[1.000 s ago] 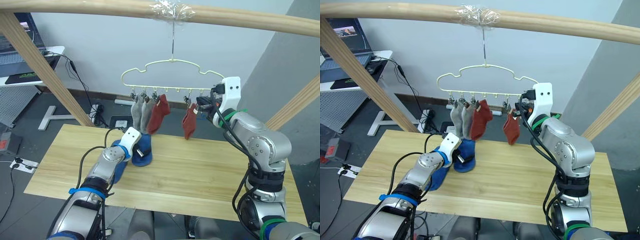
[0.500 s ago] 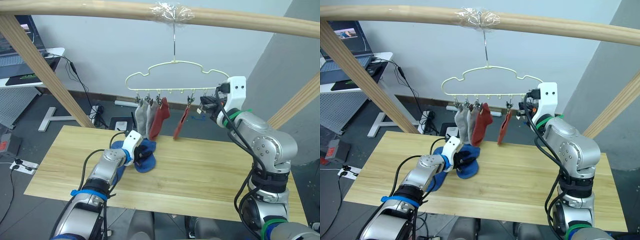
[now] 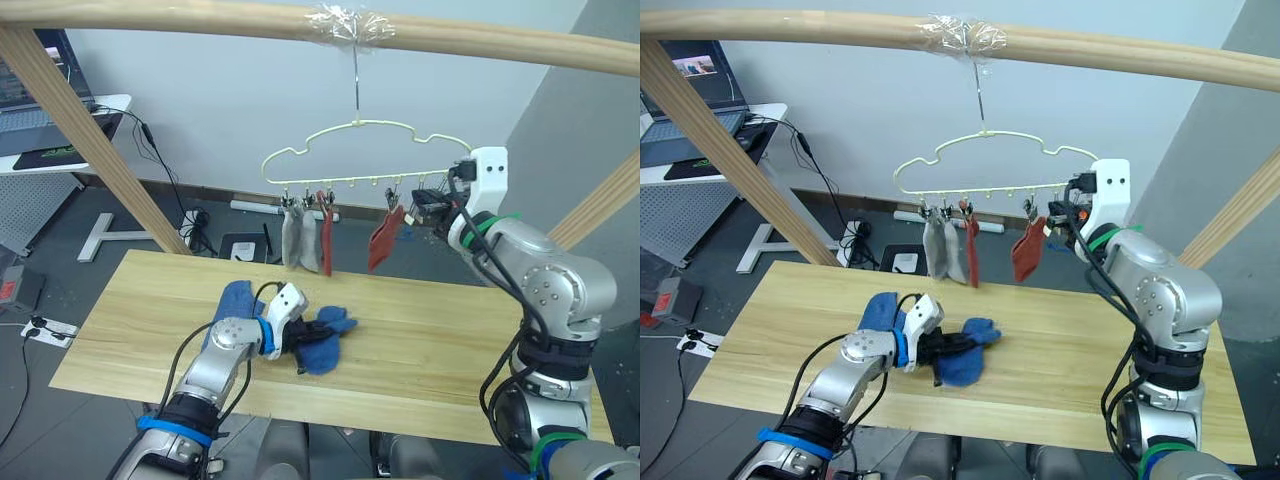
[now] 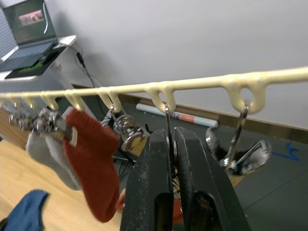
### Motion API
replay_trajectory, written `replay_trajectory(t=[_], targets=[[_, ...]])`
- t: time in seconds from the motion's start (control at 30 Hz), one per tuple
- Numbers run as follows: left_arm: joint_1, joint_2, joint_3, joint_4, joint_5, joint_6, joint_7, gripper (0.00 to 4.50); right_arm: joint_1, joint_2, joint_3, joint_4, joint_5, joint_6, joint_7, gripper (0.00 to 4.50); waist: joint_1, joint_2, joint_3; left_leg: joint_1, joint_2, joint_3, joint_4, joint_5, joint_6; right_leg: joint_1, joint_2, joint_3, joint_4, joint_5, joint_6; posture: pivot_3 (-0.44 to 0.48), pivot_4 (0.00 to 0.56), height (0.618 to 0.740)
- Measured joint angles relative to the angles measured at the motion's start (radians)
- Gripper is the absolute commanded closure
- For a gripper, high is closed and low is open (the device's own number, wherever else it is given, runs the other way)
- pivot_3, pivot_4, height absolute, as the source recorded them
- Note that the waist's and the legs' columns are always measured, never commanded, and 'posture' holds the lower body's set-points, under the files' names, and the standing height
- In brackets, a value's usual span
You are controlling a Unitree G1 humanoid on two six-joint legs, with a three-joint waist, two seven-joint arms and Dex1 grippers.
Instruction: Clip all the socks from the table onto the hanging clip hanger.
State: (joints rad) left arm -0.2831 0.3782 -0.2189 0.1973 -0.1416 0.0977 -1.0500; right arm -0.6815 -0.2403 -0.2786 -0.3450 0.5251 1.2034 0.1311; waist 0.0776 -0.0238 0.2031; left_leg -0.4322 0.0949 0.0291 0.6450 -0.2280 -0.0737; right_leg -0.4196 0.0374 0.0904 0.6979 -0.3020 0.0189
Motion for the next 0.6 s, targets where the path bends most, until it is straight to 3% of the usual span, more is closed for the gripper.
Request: replay_trajectory(t=[0.17,0.3,0.4,0.6], targets=[[-0.046,-0.068,0.055,-0.077,-0.124,-0.111,-0.039,4.46,-0.084,0.035,-0.177,0.048,0.089,0.180,-0.015,4.50,0.001,0.000,0.000,0.000,0.000,0.000,0.000,0.000,0.000,0.000,0.000,0.000,0.000,0.000,0.000,0.146,0.223,0.740],[-0.103,-0.117,0.067,-0.090,-0.135,-0.227,-0.037,4.46,-0.185,0.108,-0.378,0.096,0.128,0.360,-0.060,4.50,0.002,0.000,0.000,0.000,0.000,0.000,0.000,0.000,0.000,0.001,0.000,0.000,-0.001,0.000,0.000,0.140,0.225,0.740],[-0.127,-0.155,0.061,-0.086,-0.129,-0.322,-0.031,4.46,-0.220,0.141,-0.476,0.140,0.183,0.400,-0.124,4.50,0.003,0.000,0.000,0.000,-0.001,0.000,0.000,0.000,0.000,0.001,0.000,0.000,-0.001,0.000,0.000,0.131,0.225,0.740],[-0.139,-0.209,0.036,-0.071,-0.129,-0.360,-0.003,4.46,-0.272,0.194,-0.589,0.189,0.322,0.404,-0.315,4.50,0.001,0.000,0.000,0.000,-0.001,0.000,0.000,0.000,0.000,0.000,0.000,0.000,-0.002,0.000,0.000,0.122,0.229,0.740]])
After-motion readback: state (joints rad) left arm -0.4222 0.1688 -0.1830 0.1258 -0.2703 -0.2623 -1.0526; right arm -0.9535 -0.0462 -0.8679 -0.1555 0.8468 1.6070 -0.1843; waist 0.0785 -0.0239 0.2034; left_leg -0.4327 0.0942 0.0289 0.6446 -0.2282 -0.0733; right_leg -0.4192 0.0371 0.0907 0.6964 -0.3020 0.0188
